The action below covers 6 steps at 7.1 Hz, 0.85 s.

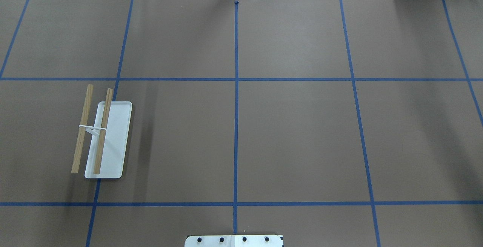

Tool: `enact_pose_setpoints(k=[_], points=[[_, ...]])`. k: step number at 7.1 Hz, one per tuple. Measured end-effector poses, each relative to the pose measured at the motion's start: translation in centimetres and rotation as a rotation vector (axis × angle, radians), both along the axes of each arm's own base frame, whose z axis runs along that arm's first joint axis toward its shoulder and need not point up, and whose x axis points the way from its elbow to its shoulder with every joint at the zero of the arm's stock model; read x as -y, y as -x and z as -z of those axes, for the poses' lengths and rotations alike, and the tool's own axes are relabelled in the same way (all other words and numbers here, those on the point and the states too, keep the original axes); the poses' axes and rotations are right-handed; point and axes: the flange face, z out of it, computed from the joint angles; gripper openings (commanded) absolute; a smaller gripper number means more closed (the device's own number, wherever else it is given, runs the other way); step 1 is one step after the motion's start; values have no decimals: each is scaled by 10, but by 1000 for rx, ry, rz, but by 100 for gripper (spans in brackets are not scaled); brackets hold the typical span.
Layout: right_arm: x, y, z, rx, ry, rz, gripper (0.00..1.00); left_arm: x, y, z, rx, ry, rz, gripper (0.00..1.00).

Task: Hang towel on rack

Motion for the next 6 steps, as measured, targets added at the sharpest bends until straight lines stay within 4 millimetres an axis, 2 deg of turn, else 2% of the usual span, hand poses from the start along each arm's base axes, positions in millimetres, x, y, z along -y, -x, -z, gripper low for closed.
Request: enact_pose_setpoints(k=[3,4,6], points=[[-3,-14,46,3,-94,-33,100,12,1,23,5,-155,2,99],[-6,-15,51,-4,-105,-36,100,12,1,23,4,-182,0,99],[-14,-19,44,-56,-115,-24,100,13,1,28,5,-223,-1,99]])
